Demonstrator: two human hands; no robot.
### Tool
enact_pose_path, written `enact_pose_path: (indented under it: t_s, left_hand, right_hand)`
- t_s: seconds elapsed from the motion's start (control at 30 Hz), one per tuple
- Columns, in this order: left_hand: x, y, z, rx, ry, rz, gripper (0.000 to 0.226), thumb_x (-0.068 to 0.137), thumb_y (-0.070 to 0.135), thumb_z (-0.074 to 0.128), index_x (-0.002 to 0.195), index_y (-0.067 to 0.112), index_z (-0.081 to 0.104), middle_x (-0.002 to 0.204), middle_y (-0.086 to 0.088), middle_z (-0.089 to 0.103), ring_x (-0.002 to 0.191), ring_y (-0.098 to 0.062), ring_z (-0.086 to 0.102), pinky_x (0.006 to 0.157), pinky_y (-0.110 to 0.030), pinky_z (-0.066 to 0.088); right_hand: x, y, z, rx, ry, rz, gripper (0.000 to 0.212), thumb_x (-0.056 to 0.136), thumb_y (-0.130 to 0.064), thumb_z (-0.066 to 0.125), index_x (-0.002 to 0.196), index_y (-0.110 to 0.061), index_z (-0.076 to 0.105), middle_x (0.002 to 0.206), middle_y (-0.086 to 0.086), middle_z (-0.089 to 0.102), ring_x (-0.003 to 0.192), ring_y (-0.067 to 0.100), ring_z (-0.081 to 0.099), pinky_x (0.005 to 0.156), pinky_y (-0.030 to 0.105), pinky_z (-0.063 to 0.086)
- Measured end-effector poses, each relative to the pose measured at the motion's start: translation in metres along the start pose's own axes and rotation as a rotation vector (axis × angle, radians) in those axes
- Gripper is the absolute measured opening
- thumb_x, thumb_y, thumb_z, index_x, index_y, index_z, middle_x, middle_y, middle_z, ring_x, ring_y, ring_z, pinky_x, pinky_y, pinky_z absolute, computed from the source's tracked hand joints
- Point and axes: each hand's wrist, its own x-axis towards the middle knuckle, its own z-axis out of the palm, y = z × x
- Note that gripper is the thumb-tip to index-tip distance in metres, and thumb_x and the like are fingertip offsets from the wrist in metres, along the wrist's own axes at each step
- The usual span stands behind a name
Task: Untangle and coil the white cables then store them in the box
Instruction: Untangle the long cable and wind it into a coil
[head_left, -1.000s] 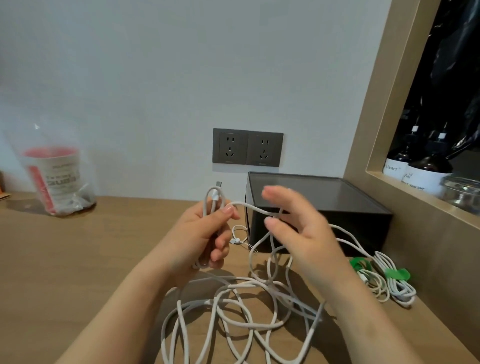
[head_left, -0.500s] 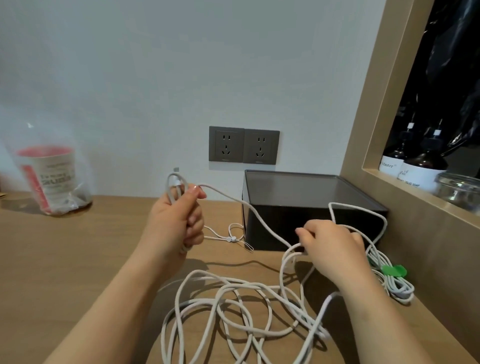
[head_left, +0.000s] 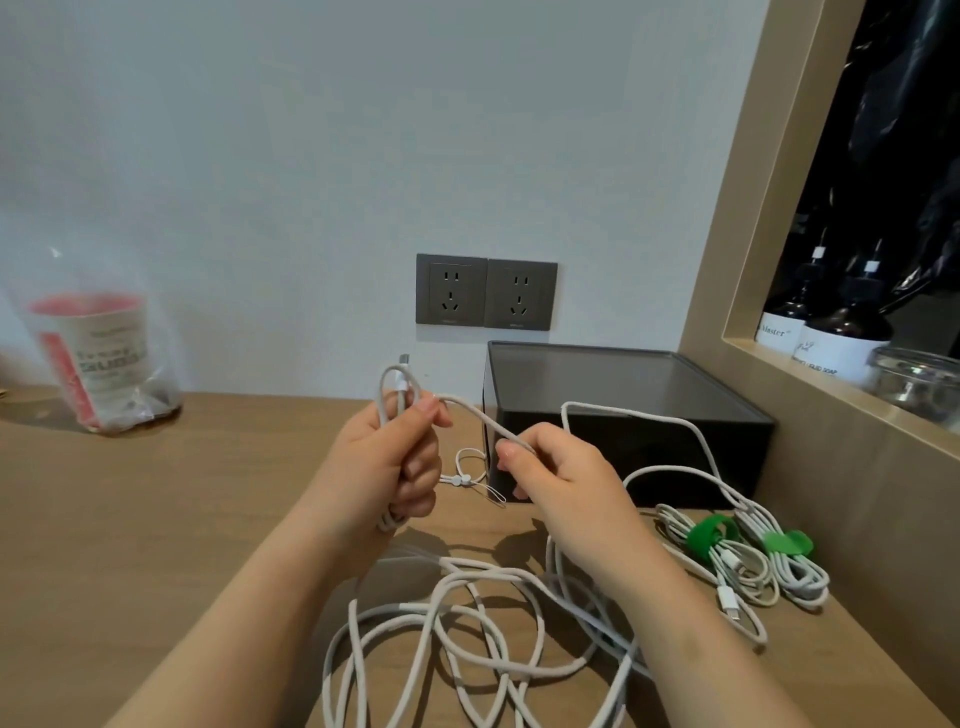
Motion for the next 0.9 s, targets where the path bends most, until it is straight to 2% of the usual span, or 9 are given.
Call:
enact_pose_path:
  t_s: [0.1,0.2,0.27,0.33,0.47,0.53,0.67,0.8,0.9]
  left_hand:
    - [0.001,0.003,-0.001,-0.163,0.046,0.02,0.017,0.081,0.024,0.051,0.07,0.011,0.052,0.04,0.005,0.029,0.028,-0.002,0.022,0.035,-0.006,0.018]
    - [0.004,0.004,-0.004,-0.214,0.11,0.027,0.024,0.093,0.021,0.044,0.072,0.012,0.049,0.04,0.006,0.028,0.028,-0.002,0.021,0.035,-0.005,0.018]
    - [0.004,0.001,-0.004,-0.043,0.152,0.044,0.023,0.097,0.021,0.043,0.076,0.012,0.049,0.041,0.006,0.029,0.029,-0.004,0.021,0.036,-0.008,0.018]
    - [0.004,-0.005,-0.003,0.207,0.172,0.049,0.018,0.096,0.024,0.046,0.083,0.012,0.048,0.041,0.008,0.032,0.033,-0.005,0.024,0.035,-0.014,0.02]
    - [0.002,-0.01,-0.001,0.309,0.165,0.009,0.014,0.095,0.032,0.049,0.086,0.022,0.048,0.049,0.006,0.038,0.037,-0.006,0.029,0.036,-0.017,0.025]
    - [0.002,-0.008,-0.001,0.337,0.18,0.008,0.013,0.095,0.038,0.045,0.094,0.026,0.05,0.058,0.001,0.043,0.036,-0.007,0.032,0.035,-0.018,0.027]
    - [0.002,-0.01,-0.004,0.573,0.15,0.036,0.037,0.085,0.06,0.031,0.101,0.032,0.049,0.068,-0.003,0.052,0.038,-0.009,0.044,0.039,-0.019,0.037]
    - [0.003,-0.011,-0.007,0.57,0.106,0.0,0.038,0.095,0.049,0.029,0.099,0.022,0.056,0.057,0.0,0.053,0.046,-0.01,0.052,0.05,-0.022,0.046]
    - [0.003,-0.01,-0.006,0.52,0.056,-0.03,0.036,0.098,0.043,0.031,0.101,0.019,0.056,0.052,0.003,0.053,0.05,-0.01,0.055,0.059,-0.028,0.05]
  right_hand:
    - [0.003,0.005,-0.008,-0.006,0.01,0.067,0.027,0.094,-0.038,0.047,0.085,-0.016,0.061,0.07,-0.001,0.057,0.071,0.015,0.055,0.075,0.037,0.049]
    - [0.003,0.011,-0.015,0.012,0.01,0.082,0.018,0.095,-0.032,0.048,0.085,-0.024,0.061,0.064,-0.004,0.058,0.065,0.01,0.056,0.073,0.032,0.05]
    - [0.003,0.01,-0.015,0.057,0.086,0.011,0.011,0.096,-0.026,0.047,0.091,-0.032,0.056,0.066,-0.002,0.058,0.063,0.01,0.057,0.07,0.032,0.052]
    - [0.003,0.009,-0.012,0.084,0.189,-0.076,0.021,0.096,-0.022,0.047,0.1,-0.042,0.047,0.071,0.0,0.056,0.067,0.01,0.056,0.065,0.025,0.051]
    - [0.001,0.006,-0.011,-0.009,0.184,-0.113,0.017,0.096,-0.021,0.047,0.103,-0.036,0.049,0.08,-0.012,0.056,0.077,-0.001,0.055,0.057,0.003,0.041]
    - [0.0,0.007,-0.009,-0.062,0.154,-0.119,0.014,0.096,-0.024,0.048,0.1,-0.034,0.054,0.077,-0.016,0.056,0.076,-0.001,0.056,0.057,0.006,0.042]
    - [-0.001,0.01,-0.004,-0.161,0.128,-0.135,0.012,0.095,-0.03,0.048,0.097,-0.035,0.059,0.068,-0.016,0.055,0.067,0.001,0.055,0.062,0.017,0.044]
    - [-0.001,0.007,-0.002,0.013,0.175,-0.091,0.016,0.096,-0.022,0.048,0.084,-0.029,0.056,0.071,-0.007,0.059,0.056,0.004,0.056,0.055,0.021,0.05]
    - [-0.001,0.004,0.0,0.084,0.188,-0.072,0.022,0.096,-0.017,0.048,0.085,-0.037,0.049,0.076,-0.004,0.061,0.054,0.006,0.054,0.051,0.02,0.045]
